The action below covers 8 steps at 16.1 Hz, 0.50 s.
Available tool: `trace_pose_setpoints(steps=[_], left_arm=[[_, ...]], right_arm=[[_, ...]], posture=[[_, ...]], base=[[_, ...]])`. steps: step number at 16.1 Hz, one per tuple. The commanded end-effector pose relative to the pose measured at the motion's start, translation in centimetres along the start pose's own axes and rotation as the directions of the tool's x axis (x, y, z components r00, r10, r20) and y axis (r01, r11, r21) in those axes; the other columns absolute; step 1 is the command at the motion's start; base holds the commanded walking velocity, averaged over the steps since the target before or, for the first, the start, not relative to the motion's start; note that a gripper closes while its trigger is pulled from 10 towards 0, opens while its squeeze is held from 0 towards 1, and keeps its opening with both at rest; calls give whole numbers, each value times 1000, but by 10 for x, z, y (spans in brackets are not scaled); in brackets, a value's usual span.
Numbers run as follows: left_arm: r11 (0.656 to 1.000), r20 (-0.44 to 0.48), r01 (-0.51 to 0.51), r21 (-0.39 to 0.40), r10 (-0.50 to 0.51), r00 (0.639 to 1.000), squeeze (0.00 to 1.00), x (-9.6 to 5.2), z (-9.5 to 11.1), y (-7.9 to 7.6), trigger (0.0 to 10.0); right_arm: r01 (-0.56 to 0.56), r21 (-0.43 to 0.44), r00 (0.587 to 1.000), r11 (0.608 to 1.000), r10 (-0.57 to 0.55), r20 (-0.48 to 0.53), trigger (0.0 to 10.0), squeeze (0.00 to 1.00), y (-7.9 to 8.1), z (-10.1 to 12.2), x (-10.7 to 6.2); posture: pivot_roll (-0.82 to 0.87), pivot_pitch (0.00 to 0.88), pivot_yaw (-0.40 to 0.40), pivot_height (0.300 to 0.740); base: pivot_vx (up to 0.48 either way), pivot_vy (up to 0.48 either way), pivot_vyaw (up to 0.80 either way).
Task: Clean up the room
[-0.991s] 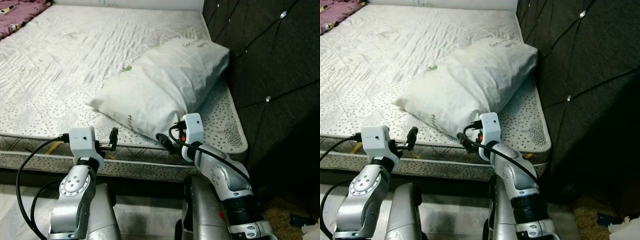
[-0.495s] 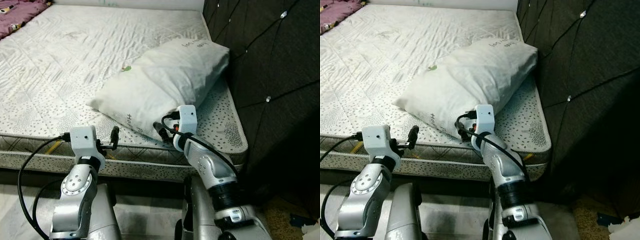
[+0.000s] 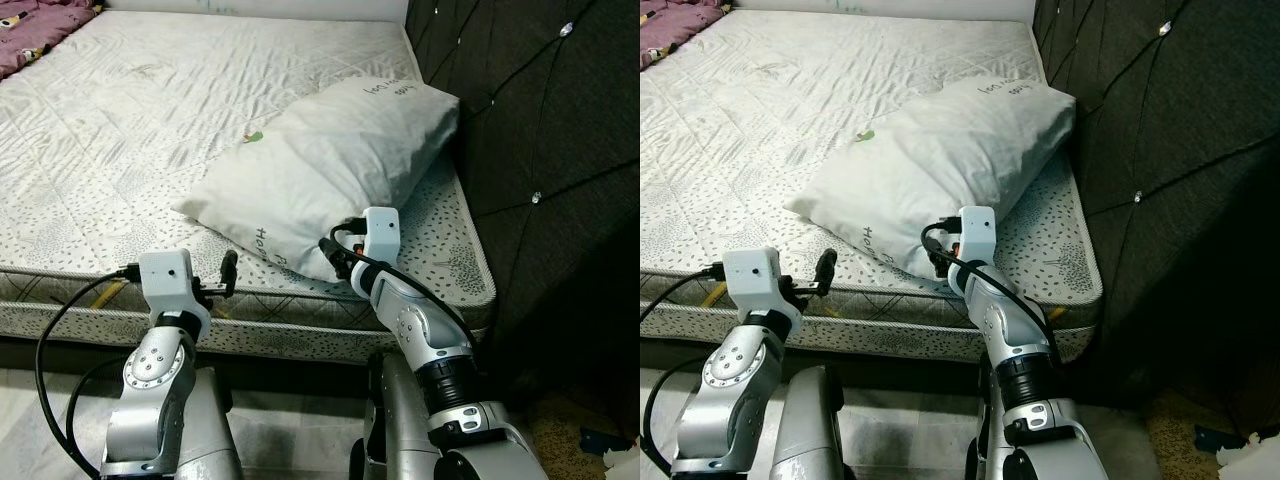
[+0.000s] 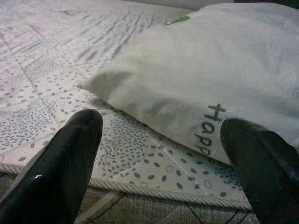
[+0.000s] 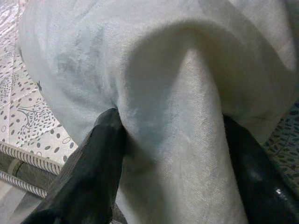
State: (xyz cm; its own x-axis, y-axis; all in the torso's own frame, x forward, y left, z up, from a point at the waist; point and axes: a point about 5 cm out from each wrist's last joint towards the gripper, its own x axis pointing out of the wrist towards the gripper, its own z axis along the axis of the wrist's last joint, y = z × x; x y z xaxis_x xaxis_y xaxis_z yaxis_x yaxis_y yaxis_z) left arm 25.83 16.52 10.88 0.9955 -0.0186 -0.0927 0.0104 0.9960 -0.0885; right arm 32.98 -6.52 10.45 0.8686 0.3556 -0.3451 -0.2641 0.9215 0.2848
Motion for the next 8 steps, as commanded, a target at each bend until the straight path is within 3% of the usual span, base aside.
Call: trace_pose_setpoints(steps=[1,8], left_arm=[[1000,-4,4,13,-4,1000,0,2,-1,1,10000],[1000,1,4,19,-5,1000,0,3,0,1,10000]], right_arm=[[9,10,1000,1000,-9,21,0,0,-2,5,2],[23,-3,999,1000,-23,43,0,0,-9,9,4]], posture=[[100,0,-23,499],[103,0,-24,499]], base=[[0,0,0],[0,0,0]])
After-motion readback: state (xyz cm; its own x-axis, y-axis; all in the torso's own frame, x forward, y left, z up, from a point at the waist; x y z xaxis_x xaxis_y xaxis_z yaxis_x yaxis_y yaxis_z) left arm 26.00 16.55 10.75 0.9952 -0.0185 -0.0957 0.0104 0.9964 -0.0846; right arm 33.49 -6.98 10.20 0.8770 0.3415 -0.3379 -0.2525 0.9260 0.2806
